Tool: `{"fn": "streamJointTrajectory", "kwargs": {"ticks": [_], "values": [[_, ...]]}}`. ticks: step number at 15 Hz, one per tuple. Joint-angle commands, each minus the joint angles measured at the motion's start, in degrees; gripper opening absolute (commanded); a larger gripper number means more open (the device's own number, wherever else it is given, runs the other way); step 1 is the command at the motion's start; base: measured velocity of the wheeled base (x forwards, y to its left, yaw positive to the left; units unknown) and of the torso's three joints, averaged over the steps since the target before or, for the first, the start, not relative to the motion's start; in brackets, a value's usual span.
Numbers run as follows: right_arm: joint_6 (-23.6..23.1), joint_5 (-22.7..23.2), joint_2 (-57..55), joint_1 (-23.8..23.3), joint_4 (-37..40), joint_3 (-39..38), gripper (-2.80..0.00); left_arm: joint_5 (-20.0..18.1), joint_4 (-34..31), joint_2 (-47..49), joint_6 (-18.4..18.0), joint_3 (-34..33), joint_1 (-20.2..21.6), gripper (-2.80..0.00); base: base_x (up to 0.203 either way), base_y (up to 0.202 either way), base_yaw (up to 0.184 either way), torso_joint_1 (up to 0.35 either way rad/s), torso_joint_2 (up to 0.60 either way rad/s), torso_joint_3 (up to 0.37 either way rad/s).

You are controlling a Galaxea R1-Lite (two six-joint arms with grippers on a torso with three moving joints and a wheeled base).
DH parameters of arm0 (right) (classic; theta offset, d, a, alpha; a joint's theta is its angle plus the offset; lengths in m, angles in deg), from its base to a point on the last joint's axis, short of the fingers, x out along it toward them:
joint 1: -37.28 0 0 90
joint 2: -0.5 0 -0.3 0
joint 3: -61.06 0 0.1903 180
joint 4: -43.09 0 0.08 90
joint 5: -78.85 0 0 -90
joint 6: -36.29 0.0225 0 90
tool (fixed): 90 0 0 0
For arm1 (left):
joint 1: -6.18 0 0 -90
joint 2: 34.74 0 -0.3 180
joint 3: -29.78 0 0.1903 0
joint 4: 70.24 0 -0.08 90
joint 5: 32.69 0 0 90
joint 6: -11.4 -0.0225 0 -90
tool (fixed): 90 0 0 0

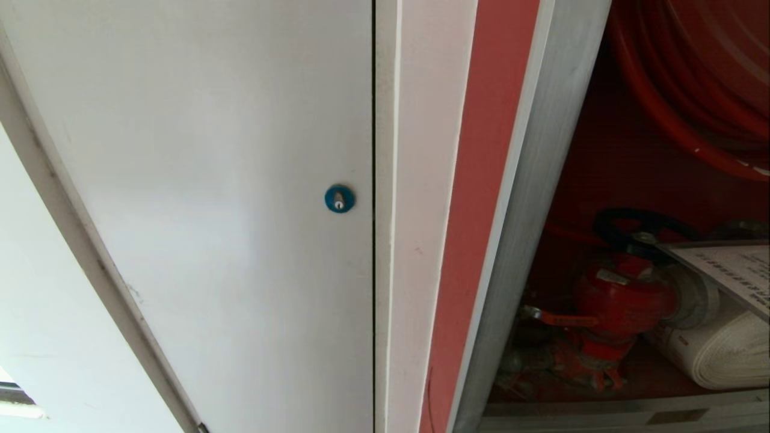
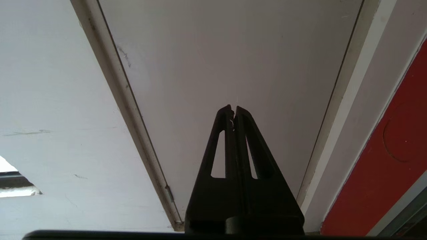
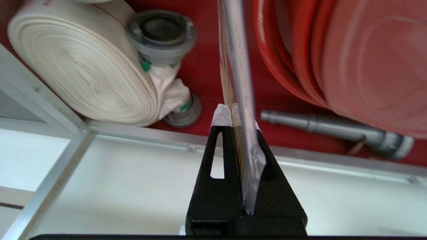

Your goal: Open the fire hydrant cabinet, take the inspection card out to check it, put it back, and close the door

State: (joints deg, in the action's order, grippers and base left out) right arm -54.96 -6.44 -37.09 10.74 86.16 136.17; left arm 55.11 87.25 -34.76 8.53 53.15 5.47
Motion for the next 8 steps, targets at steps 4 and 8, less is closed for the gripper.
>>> {"fn": "streamJointTrajectory", "kwargs": {"ticks": [4,8], "values": [[-0.42,-0.05,2.76,0.0,0.0,0.17,-2.8,0.0,0.03,0.02,-0.03,-0.7,0.0,-2.8,0.0,0.0,0.0,0.0,0.0,0.0],[1.93,-0.21,3.81,0.0,0.0,0.65,-2.8,0.0,0.03,0.02,-0.03,-0.7,0.0,-2.8,0.0,0.0,0.0,0.0,0.0,0.0]]}}
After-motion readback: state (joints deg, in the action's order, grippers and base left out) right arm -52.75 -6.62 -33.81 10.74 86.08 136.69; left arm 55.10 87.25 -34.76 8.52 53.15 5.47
